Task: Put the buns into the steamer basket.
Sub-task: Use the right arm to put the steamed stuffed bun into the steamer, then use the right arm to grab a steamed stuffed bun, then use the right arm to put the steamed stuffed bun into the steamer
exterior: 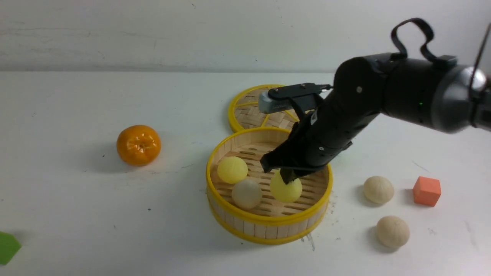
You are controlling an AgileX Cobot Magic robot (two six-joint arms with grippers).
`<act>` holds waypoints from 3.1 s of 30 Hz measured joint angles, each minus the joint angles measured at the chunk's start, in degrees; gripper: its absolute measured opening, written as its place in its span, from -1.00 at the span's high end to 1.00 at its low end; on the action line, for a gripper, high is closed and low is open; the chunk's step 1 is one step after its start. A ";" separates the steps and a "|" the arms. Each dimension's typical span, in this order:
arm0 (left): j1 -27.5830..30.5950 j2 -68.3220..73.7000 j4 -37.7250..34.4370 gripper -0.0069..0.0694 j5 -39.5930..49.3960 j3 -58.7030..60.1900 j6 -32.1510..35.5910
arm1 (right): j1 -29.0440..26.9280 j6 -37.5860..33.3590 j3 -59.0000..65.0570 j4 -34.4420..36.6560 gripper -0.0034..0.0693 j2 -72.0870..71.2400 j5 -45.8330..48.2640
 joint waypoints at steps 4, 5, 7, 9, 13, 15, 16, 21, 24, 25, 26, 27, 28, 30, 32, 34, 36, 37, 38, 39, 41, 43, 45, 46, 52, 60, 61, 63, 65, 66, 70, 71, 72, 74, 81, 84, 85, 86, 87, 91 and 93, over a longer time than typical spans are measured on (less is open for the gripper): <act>0.00 0.00 0.00 0.72 0.00 0.00 0.00 | 0.00 0.77 -1.61 0.06 0.77 3.61 0.54; 0.00 0.00 0.00 0.72 0.00 0.00 0.00 | 0.00 0.77 -1.74 0.05 0.70 4.03 0.60; 0.00 0.00 0.00 0.72 0.00 0.00 0.00 | 0.00 0.77 -1.92 0.05 0.50 4.08 0.60; 0.00 0.00 0.00 0.72 0.00 0.00 0.00 | 0.00 1.69 -2.12 0.00 0.26 3.61 0.66; 0.00 0.00 0.00 0.70 0.00 0.00 0.00 | 0.00 2.97 -2.12 -0.24 -0.39 -0.46 3.80; 0.00 0.00 0.00 0.69 0.00 0.00 0.00 | 0.00 2.97 -2.12 -1.15 -0.53 -3.28 5.77; 0.00 0.00 0.00 0.69 0.00 0.00 0.00 | 0.00 2.97 -2.12 -1.32 -0.54 -3.67 6.38; 0.00 0.00 0.00 0.67 0.00 0.00 -0.05 | -1.40 9.65 2.87 -13.21 -0.45 -15.21 13.46; 0.00 0.00 0.00 0.67 0.00 0.00 -0.05 | -5.47 16.23 9.74 -18.12 -0.26 -19.52 14.65; 0.00 0.00 0.00 0.67 0.00 0.00 -0.05 | -8.25 18.64 14.20 -19.41 -0.13 -20.65 14.27; 0.00 0.00 0.00 0.67 0.00 0.00 -0.05 | -8.64 19.12 15.41 -19.59 -0.10 -20.79 13.74; 0.00 0.00 0.00 0.67 0.00 0.00 -0.05 | -11.83 20.19 20.14 -19.31 0.05 -20.86 11.76; 0.00 0.00 0.00 0.67 0.00 0.00 -0.05 | -12.92 20.21 21.86 -18.69 0.10 -20.76 10.25; 0.00 0.00 0.00 0.67 0.00 0.00 -0.05 | -14.89 19.84 24.78 -16.73 0.18 -20.57 6.14; 0.00 0.00 0.00 0.67 0.00 0.00 -0.05 | -15.69 19.12 25.57 -15.06 0.21 -20.57 4.03; 0.00 0.00 0.00 0.66 0.00 0.00 -0.05 | -16.66 17.79 25.97 -12.97 0.21 -19.99 0.78; 0.00 0.00 0.00 0.66 0.00 0.00 -0.05 | -17.04 17.00 26.02 -12.07 0.19 -19.00 -0.52; 0.00 0.00 0.00 0.66 0.00 0.00 -0.05 | -17.09 16.59 26.02 -11.59 0.17 -18.53 -0.79; 0.00 0.00 0.00 0.66 0.00 0.00 -0.05 | -17.09 16.38 26.02 -11.25 0.16 -17.83 -0.97; 0.00 0.00 0.00 0.66 0.00 0.00 -0.05 | -17.09 15.96 26.02 -10.65 0.15 -16.86 -1.29; 0.00 0.00 0.00 0.66 0.00 0.00 -0.05 | -17.09 15.09 26.02 -9.67 0.15 -15.69 -1.86; 0.00 0.00 0.00 0.66 0.00 0.00 -0.05 | -17.09 14.57 26.02 -8.78 0.15 -14.76 -2.62; 0.00 0.00 0.00 0.66 0.00 0.00 -0.05 | -17.09 14.45 26.02 -8.21 0.15 -14.34 -3.20; 0.00 0.00 0.00 0.66 0.00 0.00 -0.05 | -17.09 14.40 26.02 -7.80 0.15 -14.13 -3.55; 0.00 0.00 0.00 0.63 0.00 0.00 -0.05 | -17.09 14.01 26.02 -7.72 0.15 -13.09 -4.23; 0.00 0.00 0.00 0.61 0.00 0.00 -0.05 | -17.09 13.84 26.02 -8.31 0.21 -11.02 -5.54; 0.00 0.00 0.00 0.61 0.00 0.00 -0.05 | -17.09 13.84 26.02 -8.31 0.22 -11.02 -5.54; 0.00 0.00 0.00 0.61 0.00 0.00 -0.05 | -17.09 13.84 26.02 -8.31 0.31 -11.02 -5.54; 0.00 0.00 0.00 0.61 0.00 0.00 -0.05 | -17.09 13.61 26.02 -8.31 0.38 -11.02 -5.23; 0.00 0.00 0.00 0.61 0.00 0.00 -0.05 | -17.09 13.54 26.02 -8.31 0.40 -11.02 -5.22; 0.00 0.00 0.00 0.60 0.00 0.00 -0.05 | -17.09 11.53 25.97 -8.31 0.77 -11.02 -3.82; 0.00 0.00 0.00 0.60 0.00 0.00 -0.05 | -17.09 11.53 25.94 -8.31 0.77 -11.02 -3.73; 0.00 0.00 0.00 0.60 0.00 0.00 -0.05 | -17.09 11.39 25.58 -8.31 0.87 -11.24 -2.35; 0.00 0.00 0.00 0.60 0.00 0.00 -0.05 | -17.09 11.16 25.11 -8.25 0.90 -11.63 -1.12; 0.00 0.00 0.00 0.58 0.00 0.00 -0.05 | -10.93 8.02 15.56 -4.22 0.90 -15.48 3.98; 0.00 0.00 0.00 0.58 0.00 0.00 -0.05 | -7.27 6.89 8.65 -1.60 0.90 -13.68 2.42; 0.00 0.00 0.00 0.57 0.00 0.00 -0.05 | -6.80 6.76 6.14 -1.27 0.90 -12.10 1.86; 0.00 0.00 0.00 0.57 0.00 0.00 -0.05 | -6.74 6.71 4.83 -1.21 0.90 -10.85 1.68; 0.00 0.00 0.00 0.57 0.00 0.00 -0.05 | -6.74 6.56 3.27 -1.21 0.90 -9.17 1.55; 0.00 0.00 0.00 0.56 0.00 0.00 -0.05 | -6.74 6.51 -0.64 -1.43 0.90 -3.75 1.49; 0.00 0.00 0.00 0.55 0.00 0.00 -0.05 | -6.74 6.51 -2.69 -1.43 0.89 -0.22 1.49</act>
